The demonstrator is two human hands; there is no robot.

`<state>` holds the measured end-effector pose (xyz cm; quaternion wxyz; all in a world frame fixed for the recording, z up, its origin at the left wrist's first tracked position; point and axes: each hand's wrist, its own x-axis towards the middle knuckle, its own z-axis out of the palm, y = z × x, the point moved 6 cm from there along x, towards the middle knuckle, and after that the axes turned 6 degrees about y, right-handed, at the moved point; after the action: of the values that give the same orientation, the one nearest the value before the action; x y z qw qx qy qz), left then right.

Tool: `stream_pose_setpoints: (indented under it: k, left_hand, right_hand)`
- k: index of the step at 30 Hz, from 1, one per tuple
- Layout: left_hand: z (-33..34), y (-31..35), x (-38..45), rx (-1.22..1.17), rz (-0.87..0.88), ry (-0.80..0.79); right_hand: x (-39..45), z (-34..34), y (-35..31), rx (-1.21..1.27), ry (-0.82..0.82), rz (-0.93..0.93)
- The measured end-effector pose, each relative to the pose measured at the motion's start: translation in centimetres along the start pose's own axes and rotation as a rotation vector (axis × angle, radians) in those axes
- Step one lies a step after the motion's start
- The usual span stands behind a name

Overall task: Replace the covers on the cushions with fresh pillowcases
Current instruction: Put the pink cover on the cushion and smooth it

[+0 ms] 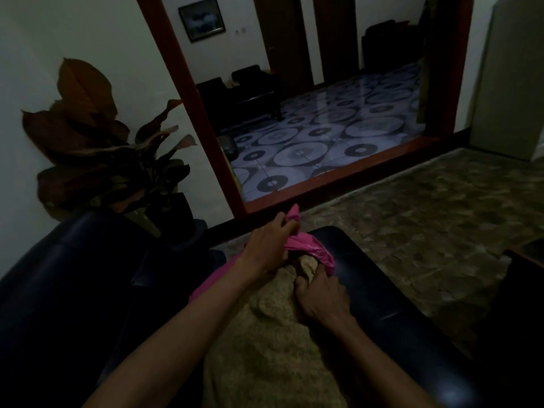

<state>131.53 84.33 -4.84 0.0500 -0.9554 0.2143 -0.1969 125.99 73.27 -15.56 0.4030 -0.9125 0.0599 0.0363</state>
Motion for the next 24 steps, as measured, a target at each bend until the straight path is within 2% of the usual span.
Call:
stream_pose_setpoints:
  k: [2, 6, 11, 13, 16, 18, 21, 24]
  left_hand:
    - [-0.2, 0.7, 0.6, -0.108, 0.015, 0.004]
    - [-0.9, 3.3, 2.5, -0.180, -0.004, -0.067]
    - [0.1, 6.4, 2.4, -0.300, 0.100, -0.132]
    - [0.8, 6.5, 1.5, -0.340, 0.117, -0.124]
    - [0.5, 4.7, 0.8, -0.377, 0.089, -0.082]
    - [-0.2, 3.1, 0.5, -0.304, 0.064, -0.024]
    - [-0.4, 1.5, 0.0, -0.153, 0.004, 0.021]
    - [0.6, 0.6, 0.3, -0.123, -0.074, 0.025]
  right_hand:
    - [-0.2, 0.1, -0.4, -0.024, -0.002, -0.042]
    - [-1.3, 0.4, -2.1, -0.172, 0.013, -0.199]
    - [-1.5, 0.1, -3.2, -0.219, 0.018, -0.229]
    - [-1.2, -0.1, -2.8, -0.219, 0.023, -0.212]
    - [-0.5, -0.6, -1.4, -0.179, 0.060, -0.093]
    - [-0.4, -0.7, -0.4, -0.169, 0.054, -0.027]
    - [-0.6, -0.8, -0.1, -0.189, 0.068, -0.023]
    - [-0.8, -0.7, 1.0, -0.193, 0.082, 0.008]
